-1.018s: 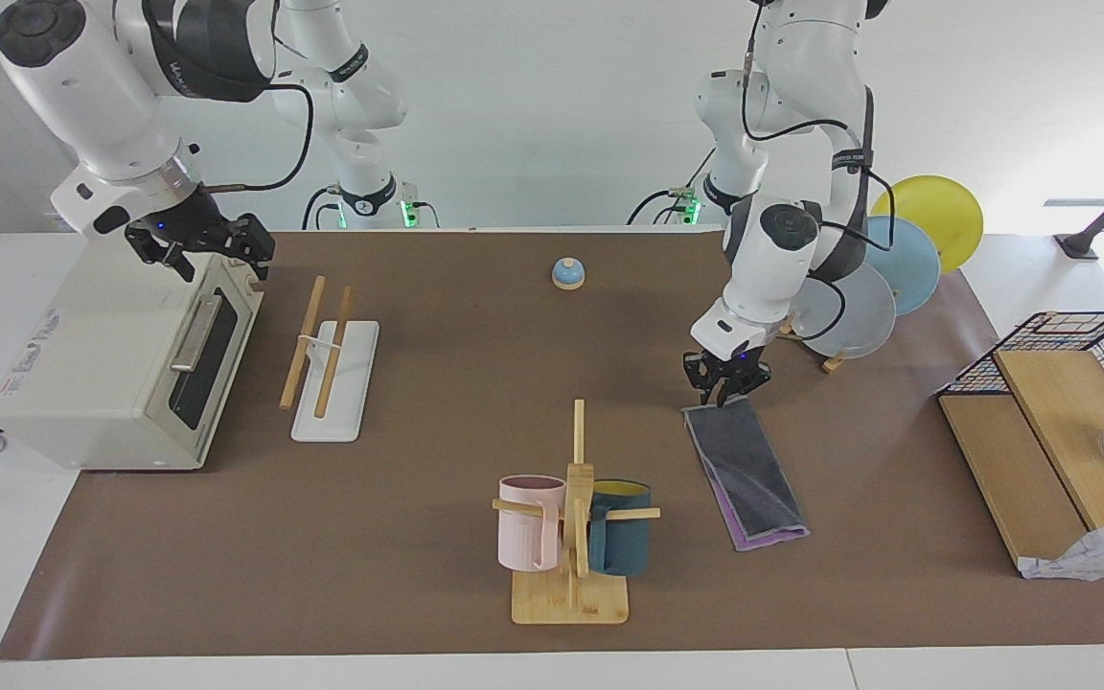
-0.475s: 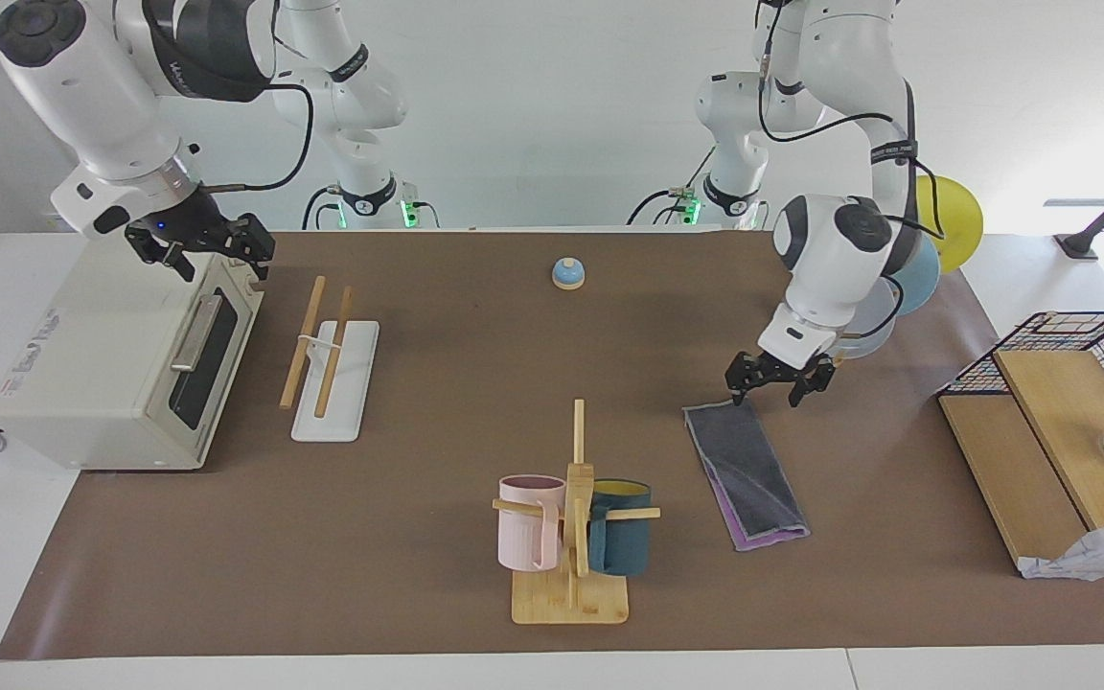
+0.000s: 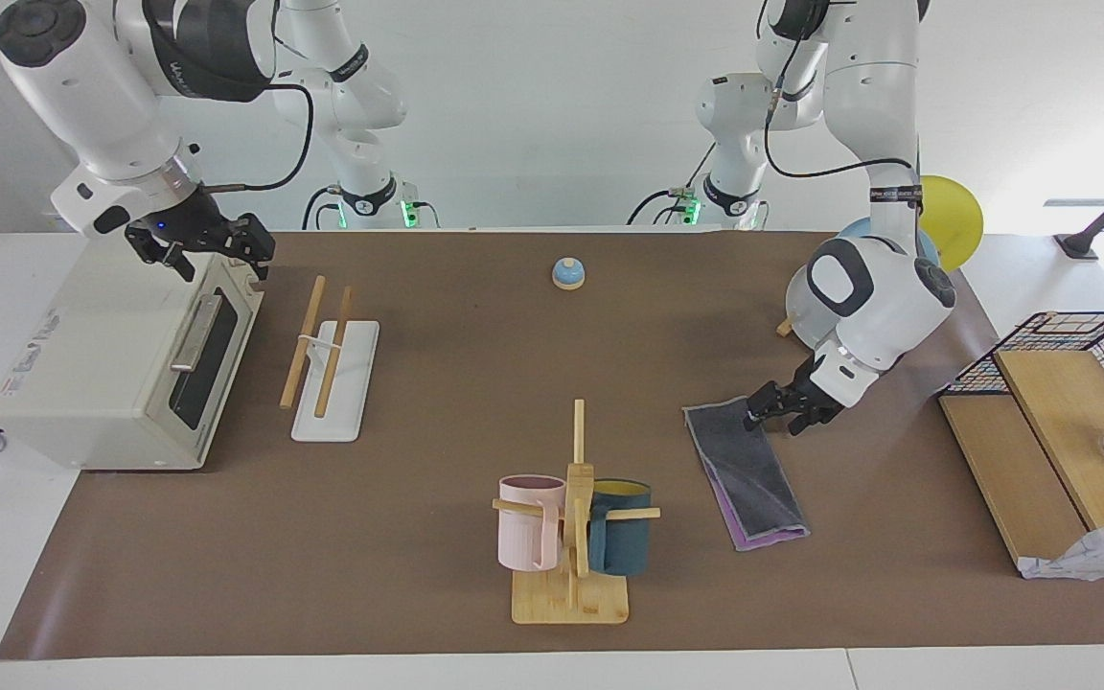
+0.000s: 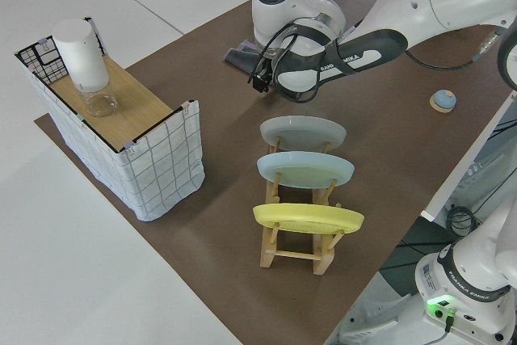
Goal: Fold towel and hang on rack
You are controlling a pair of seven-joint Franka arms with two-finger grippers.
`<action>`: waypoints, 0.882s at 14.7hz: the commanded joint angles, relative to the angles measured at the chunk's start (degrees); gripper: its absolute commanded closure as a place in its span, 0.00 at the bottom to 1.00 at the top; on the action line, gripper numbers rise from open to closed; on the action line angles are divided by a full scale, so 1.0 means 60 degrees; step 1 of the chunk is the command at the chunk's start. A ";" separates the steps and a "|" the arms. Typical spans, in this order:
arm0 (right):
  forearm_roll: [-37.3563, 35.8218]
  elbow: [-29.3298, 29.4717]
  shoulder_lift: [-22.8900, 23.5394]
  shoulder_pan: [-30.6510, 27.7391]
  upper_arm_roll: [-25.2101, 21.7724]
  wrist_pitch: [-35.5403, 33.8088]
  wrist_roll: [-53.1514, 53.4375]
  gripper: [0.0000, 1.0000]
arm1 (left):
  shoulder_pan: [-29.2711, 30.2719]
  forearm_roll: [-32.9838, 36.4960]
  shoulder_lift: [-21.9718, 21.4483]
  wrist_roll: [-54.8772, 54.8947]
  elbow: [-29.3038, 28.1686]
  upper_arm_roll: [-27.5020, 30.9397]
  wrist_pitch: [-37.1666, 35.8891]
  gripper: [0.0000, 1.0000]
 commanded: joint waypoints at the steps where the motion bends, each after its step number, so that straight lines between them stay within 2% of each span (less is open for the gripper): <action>1: 0.0132 0.0040 -0.0063 -0.0032 -0.0027 -0.0129 -0.0154 0.00 | -0.0029 -0.0233 0.0367 0.0321 0.0233 -0.0045 0.0007 0.01; 5: 0.0132 0.0025 -0.0063 -0.0032 -0.0027 -0.0129 -0.0154 0.00 | -0.0044 -0.0247 0.0426 0.0336 0.0247 -0.0045 0.0007 0.09; 11: 0.0132 0.0039 -0.0063 -0.0032 -0.0027 -0.0114 -0.0154 0.00 | -0.0102 -0.0248 0.0763 0.0336 0.0760 -0.0045 0.0022 0.10; 12: 0.0132 0.0040 -0.0063 -0.0032 -0.0027 -0.0114 -0.0154 0.00 | -0.0088 -0.0233 0.0763 0.0336 0.0775 -0.0045 -0.0007 0.11; 13: 0.0132 0.0025 -0.0063 -0.0032 -0.0027 -0.0114 -0.0154 0.00 | -0.0102 -0.0233 0.0763 0.0336 0.0760 -0.0045 0.0007 0.19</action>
